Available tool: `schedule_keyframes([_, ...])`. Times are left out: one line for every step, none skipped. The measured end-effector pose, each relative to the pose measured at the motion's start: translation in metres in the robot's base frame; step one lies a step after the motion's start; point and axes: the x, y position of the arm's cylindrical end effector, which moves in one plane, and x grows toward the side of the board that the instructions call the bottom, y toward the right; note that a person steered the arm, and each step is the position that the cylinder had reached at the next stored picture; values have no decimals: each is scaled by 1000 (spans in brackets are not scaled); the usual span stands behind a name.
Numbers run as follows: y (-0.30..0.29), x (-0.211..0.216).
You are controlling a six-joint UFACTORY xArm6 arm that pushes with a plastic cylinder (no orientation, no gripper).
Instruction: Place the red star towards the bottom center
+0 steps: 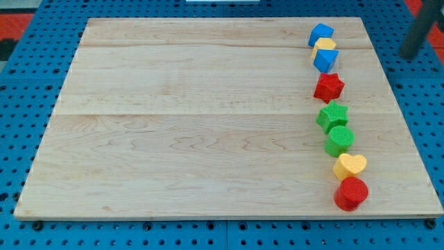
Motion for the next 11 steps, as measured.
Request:
schedule_keyframes([-39,62])
schedule_keyframes([-54,45])
schedule_keyframes([-79,38])
schedule_keyframes([-168,21])
schedule_keyframes([-251,13])
schedule_keyframes([-228,27])
schedule_keyframes([-206,44])
schedule_keyframes([-287,95])
schedule_keyframes([-302,76])
schedule_keyframes([-263,26])
schedule_keyframes([-311,54])
